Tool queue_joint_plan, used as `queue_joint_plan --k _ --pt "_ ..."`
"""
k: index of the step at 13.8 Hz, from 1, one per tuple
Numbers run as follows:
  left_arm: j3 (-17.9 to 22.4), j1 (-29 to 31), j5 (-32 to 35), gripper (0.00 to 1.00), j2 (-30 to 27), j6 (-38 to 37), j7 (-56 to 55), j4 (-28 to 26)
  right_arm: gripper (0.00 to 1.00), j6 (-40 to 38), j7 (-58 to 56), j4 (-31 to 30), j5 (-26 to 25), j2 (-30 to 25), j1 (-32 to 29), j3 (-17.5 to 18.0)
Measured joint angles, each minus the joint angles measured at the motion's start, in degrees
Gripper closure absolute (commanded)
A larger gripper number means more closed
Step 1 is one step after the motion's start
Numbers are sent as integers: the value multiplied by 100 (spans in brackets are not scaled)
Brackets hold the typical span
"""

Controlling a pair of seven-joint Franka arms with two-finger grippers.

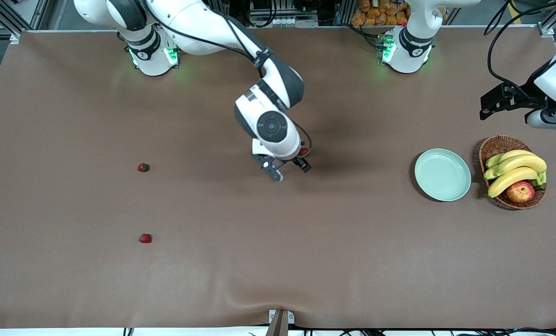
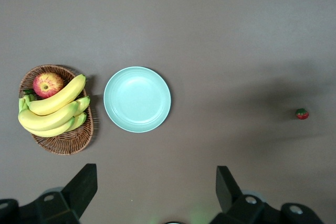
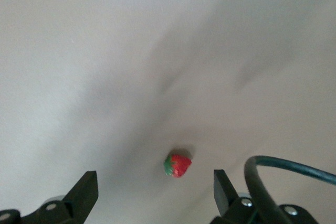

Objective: Collect all strawberries into plate
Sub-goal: 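Set the strawberry down mid-table and open the right gripper, then grasp the middle strawberry with the left gripper while the right gripper reaches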

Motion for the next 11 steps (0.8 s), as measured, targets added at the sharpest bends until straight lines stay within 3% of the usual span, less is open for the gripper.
queue_joint_plan --k 4,11 --pt "-91 -55 -335 0 209 -5 -334 -23 0 -145 -730 80 -158 -125 -248 -116" --pt "-131 -677 -888 0 656 146 -1600 -37 0 -1094 -3063 121 -224 -639 -990 -758"
